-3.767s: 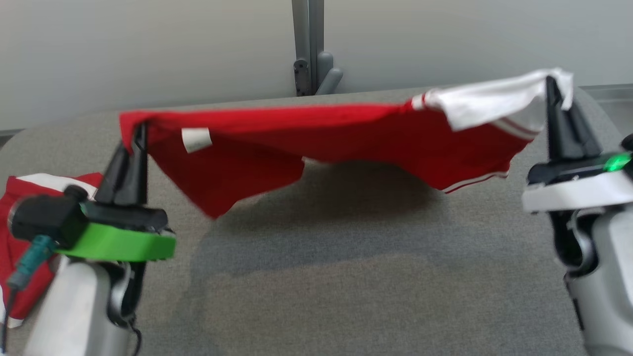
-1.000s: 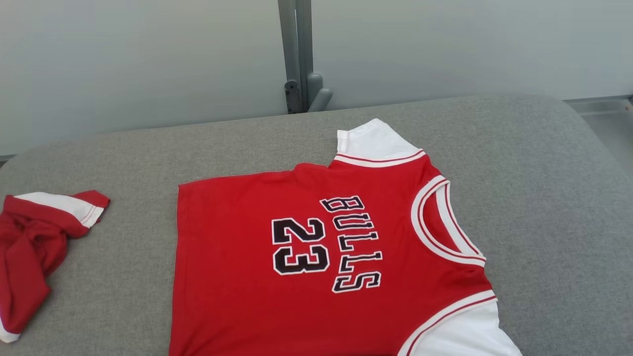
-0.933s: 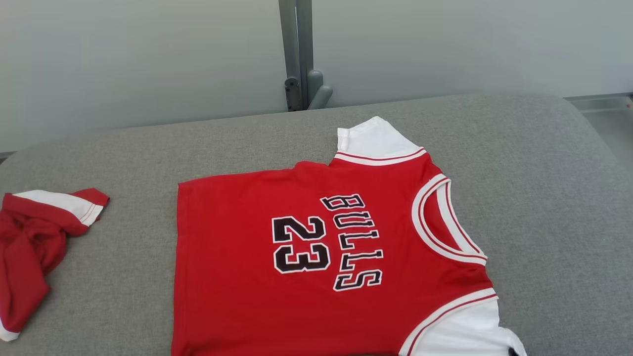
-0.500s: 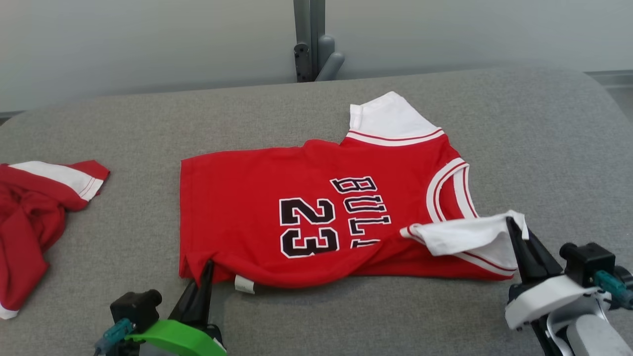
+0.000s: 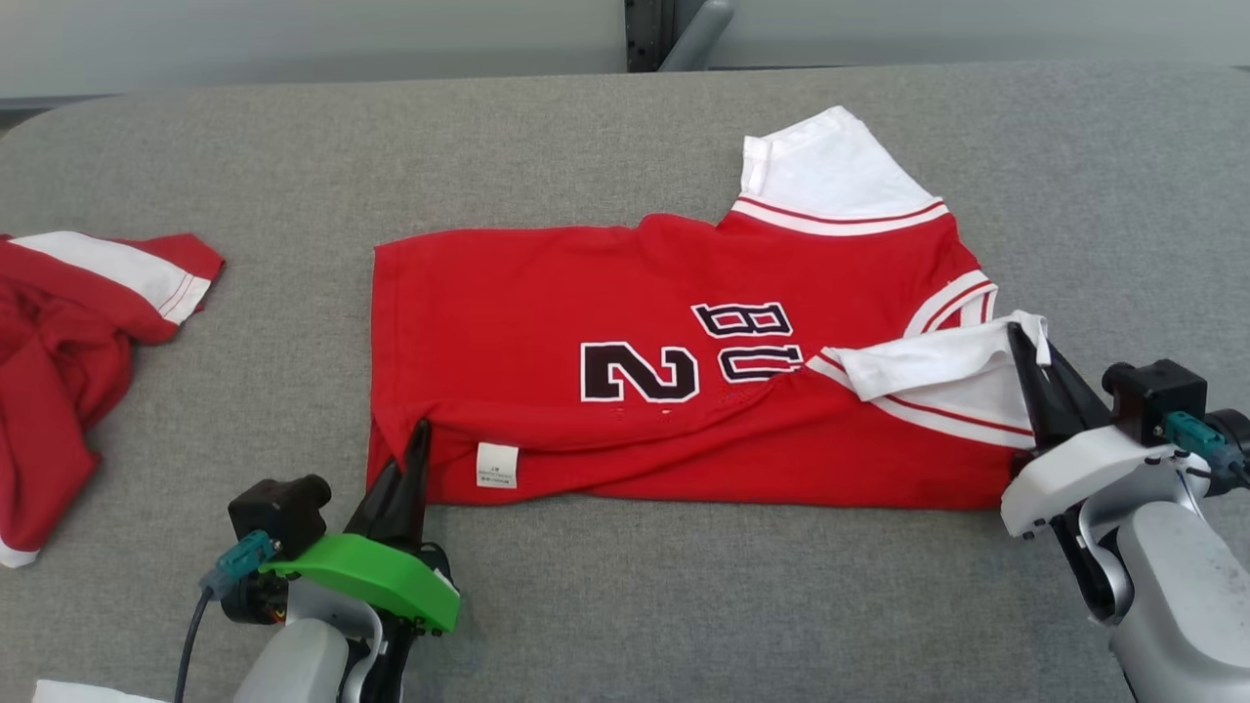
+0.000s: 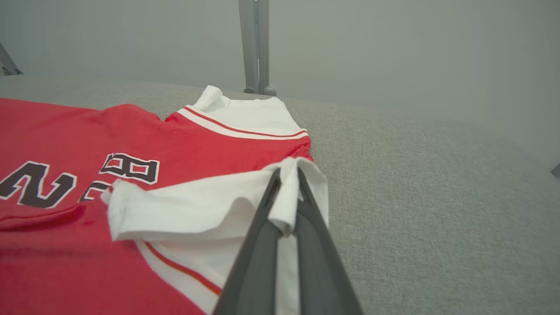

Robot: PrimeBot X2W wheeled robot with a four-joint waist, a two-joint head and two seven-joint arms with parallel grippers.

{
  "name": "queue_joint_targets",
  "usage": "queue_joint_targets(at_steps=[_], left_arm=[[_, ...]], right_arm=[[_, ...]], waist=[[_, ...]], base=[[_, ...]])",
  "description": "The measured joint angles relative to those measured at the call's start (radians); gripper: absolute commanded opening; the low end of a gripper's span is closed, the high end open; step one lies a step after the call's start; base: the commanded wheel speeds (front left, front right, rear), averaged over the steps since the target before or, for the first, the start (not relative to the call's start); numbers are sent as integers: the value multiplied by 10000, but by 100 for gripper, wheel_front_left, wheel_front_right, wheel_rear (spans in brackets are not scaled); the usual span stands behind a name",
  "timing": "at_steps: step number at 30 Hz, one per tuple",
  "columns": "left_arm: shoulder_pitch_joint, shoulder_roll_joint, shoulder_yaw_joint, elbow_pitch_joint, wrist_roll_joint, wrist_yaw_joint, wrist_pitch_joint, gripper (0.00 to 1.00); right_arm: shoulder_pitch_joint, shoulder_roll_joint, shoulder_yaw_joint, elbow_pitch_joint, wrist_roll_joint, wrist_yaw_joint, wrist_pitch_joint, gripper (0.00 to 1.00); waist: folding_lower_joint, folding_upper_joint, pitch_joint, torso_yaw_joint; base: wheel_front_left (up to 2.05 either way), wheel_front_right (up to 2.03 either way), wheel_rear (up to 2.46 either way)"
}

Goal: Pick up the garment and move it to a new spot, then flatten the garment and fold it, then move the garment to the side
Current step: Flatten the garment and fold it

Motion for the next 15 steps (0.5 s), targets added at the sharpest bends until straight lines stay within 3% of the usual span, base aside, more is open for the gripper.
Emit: queue_joint_targets(at_steps=[15], left_arm=[[-842,-403,631,487,593,0,0,0]], right_arm=[[-1248,-2,-265,826,-360,0,0,0]], waist=[[0,0,842,253]], base=[[0,0,0]])
